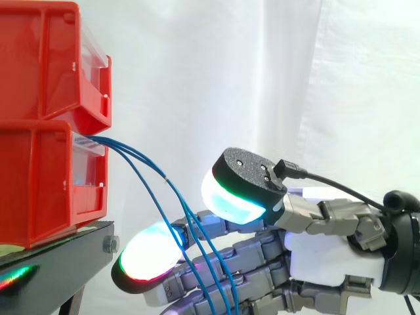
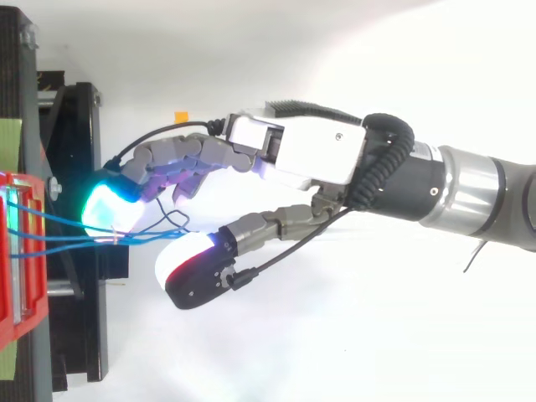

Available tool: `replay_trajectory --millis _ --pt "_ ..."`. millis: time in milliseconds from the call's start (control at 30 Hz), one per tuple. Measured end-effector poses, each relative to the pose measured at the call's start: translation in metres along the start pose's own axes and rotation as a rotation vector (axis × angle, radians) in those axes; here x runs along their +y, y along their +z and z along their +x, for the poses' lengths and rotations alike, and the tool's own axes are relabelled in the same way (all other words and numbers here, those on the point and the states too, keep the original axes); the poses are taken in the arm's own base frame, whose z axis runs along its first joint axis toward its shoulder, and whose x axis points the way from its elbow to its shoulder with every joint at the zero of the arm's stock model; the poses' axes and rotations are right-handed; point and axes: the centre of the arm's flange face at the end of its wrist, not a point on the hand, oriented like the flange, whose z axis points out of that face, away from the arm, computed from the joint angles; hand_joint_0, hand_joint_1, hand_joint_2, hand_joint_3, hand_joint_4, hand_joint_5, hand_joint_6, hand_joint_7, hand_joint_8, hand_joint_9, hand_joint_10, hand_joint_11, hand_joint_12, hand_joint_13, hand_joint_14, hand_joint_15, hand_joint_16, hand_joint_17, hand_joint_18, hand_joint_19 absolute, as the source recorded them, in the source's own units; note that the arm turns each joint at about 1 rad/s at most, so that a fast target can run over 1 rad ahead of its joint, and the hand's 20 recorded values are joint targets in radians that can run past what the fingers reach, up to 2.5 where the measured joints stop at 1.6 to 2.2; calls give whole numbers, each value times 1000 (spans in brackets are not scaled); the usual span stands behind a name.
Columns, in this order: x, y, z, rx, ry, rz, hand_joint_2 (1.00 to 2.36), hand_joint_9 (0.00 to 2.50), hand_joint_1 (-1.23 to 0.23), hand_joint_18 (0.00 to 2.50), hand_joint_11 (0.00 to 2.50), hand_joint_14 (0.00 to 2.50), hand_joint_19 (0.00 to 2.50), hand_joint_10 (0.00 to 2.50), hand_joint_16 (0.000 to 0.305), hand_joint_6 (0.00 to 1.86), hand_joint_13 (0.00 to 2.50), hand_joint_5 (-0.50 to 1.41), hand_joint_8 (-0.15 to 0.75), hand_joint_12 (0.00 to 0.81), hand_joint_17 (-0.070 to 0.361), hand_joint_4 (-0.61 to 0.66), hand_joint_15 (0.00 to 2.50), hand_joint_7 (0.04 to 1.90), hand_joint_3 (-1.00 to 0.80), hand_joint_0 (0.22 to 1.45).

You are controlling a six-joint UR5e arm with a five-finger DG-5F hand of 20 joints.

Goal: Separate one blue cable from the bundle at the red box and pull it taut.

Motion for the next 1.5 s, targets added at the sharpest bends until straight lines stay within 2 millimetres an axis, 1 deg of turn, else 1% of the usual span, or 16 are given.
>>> replay_trajectory --millis 367,500,600,633,733,1000,1300,1367,1467,1500 --pt "-2 4 -1 21 46 -36 1000 642 -615 631 456 16 691 13 48 502 686 -193 308 373 109 300 425 829 -500 563" --pt "-9 6 0 26 55 -49 1000 649 -621 641 472 17 700 13 48 502 704 -189 305 373 109 300 427 848 -500 569" --pt "-15 10 3 34 79 -73 1000 666 -628 647 491 18 703 14 48 502 717 -180 305 371 108 308 437 902 -500 580" --pt "-15 11 4 36 86 -79 1002 670 -631 649 493 17 712 16 48 502 720 -174 303 368 108 304 441 934 -467 602" --pt "-15 13 5 44 105 -88 1006 678 -637 661 511 19 722 16 48 502 731 -170 301 366 107 298 454 974 -401 617" --pt "-14 15 5 58 134 -98 1004 688 -642 668 524 18 730 15 47 502 750 -163 300 365 107 294 476 1022 -440 610" --pt "-8 19 7 80 141 -120 1003 720 -636 686 553 18 743 15 48 500 786 -135 304 365 107 253 491 1172 -450 601" --pt "-7 19 7 85 144 -123 1004 726 -636 690 555 18 746 17 47 515 793 -134 304 369 107 245 497 1157 -447 601" --pt "-7 19 8 91 147 -126 1005 741 -624 699 567 19 754 17 47 574 802 -137 305 365 107 222 502 1085 -417 607" --pt "-7 19 8 93 148 -127 1006 761 -593 699 590 20 763 16 47 608 803 -141 304 364 106 205 511 1051 -392 621"
